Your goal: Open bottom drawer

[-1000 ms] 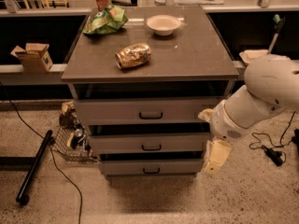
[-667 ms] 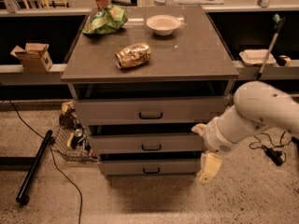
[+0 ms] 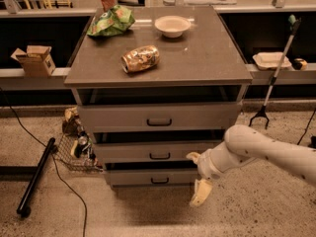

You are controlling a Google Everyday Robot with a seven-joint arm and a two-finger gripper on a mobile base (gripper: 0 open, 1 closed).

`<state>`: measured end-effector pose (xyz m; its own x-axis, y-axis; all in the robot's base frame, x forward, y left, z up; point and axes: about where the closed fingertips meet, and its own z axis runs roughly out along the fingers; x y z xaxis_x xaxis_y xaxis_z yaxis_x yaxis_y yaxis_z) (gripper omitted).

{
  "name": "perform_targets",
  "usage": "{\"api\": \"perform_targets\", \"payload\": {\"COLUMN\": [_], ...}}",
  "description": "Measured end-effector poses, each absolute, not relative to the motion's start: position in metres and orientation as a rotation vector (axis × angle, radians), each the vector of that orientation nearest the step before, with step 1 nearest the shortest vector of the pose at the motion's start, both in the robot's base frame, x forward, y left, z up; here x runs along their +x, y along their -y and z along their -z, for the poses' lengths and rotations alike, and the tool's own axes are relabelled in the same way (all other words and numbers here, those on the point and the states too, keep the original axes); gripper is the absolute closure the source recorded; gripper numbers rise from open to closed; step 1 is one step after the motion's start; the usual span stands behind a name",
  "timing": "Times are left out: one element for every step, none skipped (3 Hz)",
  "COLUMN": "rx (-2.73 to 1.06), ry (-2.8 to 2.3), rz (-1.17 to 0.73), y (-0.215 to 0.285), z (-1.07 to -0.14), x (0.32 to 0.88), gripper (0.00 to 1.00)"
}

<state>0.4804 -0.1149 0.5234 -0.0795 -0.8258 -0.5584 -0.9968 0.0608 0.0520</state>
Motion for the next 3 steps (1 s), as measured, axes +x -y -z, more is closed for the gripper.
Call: {"api": "perform_targets", "payload": {"rx": [-1.762, -1.763, -1.792], "ry": [-1.925, -1.926, -1.944], "rz": [-0.778, -0.778, -0.765], "y": [0.091, 0.091, 0.097], "z": [-0.451, -0.45, -0.408], "x": [0.486, 0.486, 0.5], "gripper": [0.0, 0.0, 0.0]}}
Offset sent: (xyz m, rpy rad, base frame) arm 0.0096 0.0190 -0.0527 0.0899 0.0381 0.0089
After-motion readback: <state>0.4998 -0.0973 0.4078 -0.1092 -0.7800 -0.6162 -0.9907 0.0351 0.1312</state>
